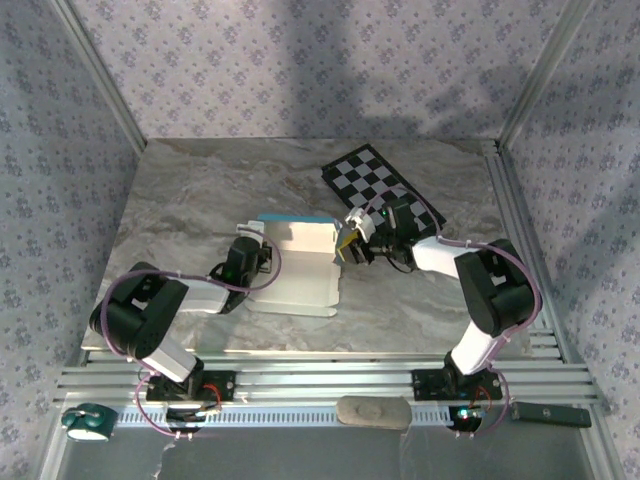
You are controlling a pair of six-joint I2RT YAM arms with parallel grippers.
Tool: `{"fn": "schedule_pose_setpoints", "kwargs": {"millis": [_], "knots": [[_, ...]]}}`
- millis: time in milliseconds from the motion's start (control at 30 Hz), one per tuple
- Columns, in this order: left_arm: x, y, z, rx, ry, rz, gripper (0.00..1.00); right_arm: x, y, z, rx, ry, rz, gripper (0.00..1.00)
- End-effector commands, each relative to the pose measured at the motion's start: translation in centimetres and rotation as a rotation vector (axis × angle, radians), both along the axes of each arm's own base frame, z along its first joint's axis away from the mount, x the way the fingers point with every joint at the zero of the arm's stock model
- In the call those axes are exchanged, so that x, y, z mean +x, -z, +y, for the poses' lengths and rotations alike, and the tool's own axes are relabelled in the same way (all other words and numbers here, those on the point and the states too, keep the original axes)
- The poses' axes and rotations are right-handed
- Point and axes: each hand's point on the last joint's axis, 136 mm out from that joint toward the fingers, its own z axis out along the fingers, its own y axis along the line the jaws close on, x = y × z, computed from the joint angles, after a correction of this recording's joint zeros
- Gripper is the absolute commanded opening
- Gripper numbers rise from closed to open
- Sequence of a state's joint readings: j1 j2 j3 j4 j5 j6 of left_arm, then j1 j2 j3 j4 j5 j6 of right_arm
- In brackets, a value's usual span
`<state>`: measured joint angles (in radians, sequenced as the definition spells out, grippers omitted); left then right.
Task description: Fold the paper box
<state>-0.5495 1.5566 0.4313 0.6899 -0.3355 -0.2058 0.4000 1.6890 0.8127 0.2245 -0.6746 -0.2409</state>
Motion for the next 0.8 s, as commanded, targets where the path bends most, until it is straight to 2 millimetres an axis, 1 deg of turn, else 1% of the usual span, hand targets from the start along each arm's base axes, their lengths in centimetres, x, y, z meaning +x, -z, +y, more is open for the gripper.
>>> {"fn": "schedule_pose_setpoints", "kwargs": {"millis": [0,233,433,633,767], "knots": [[0.4,0.0,-0.5,0.003,0.023,0.002,0.00,0.6,-1.1,0.9,0.014,-0.040,-0.056,0.34],[0.4,0.1,-0.5,0.004,0.029,0.003,0.00,0.5,-1.0,2.1,-0.009,-0.056,-0.092,0.28],[0.4,0.1,-0.6,0.004,0.031,0.005,0.00,0.9,-1.3,2.6,-0.002,-0.029,-0.103,0.29],[0.4,0.2,-0.3,0.003,0.015,0.014,0.00,1.6,-1.6,2.7,0.008,0.064,-0.089,0.34],[0.3,0.3,-0.4,-0.007,0.015,0.012,0.00,1.4,-1.0,3.0,-0.015,0.108,-0.112,0.33]]}}
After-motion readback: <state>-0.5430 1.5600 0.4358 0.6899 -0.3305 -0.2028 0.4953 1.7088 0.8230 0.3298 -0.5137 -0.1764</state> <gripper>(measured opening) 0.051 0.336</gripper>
